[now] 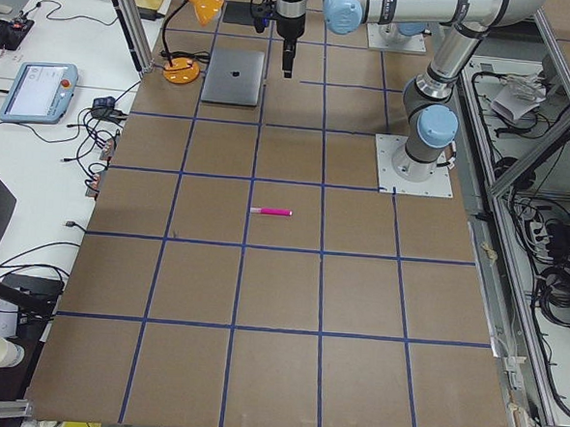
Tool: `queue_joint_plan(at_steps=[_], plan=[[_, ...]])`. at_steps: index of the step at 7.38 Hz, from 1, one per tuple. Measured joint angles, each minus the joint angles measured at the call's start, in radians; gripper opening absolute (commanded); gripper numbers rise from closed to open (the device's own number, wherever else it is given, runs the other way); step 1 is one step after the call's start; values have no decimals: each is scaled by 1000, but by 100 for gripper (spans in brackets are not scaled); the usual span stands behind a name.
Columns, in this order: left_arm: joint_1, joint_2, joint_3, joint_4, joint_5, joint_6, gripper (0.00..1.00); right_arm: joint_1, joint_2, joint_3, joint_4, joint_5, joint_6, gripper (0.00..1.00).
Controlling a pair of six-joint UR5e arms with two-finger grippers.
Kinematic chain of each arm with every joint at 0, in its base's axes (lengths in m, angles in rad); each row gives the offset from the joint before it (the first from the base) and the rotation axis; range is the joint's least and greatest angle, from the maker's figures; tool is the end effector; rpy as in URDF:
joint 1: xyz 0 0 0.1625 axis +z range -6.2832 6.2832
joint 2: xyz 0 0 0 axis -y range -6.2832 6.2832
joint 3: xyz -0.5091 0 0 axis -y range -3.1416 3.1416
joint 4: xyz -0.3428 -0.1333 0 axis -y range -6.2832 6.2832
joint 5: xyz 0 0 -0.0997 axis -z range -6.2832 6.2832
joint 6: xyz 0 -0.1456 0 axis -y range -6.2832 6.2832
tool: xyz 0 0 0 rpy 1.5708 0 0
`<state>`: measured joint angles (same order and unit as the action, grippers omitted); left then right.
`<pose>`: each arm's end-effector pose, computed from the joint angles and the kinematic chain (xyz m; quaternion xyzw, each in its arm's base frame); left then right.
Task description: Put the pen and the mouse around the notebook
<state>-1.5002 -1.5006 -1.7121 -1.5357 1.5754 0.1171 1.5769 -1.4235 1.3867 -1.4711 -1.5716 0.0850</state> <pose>-0.1040 -0.4090 0.4969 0.0233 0.9996 0.0181 0.0006 0.1363 -0.5068 0.5271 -0.0394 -0.9987 -0.0314 0.0018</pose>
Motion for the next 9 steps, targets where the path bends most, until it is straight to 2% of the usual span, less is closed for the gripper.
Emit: queue_joint_plan(at_steps=[9], plan=[[19, 6, -2, -11, 5, -1, 100, 0, 0, 1, -2, 1, 0, 100]])
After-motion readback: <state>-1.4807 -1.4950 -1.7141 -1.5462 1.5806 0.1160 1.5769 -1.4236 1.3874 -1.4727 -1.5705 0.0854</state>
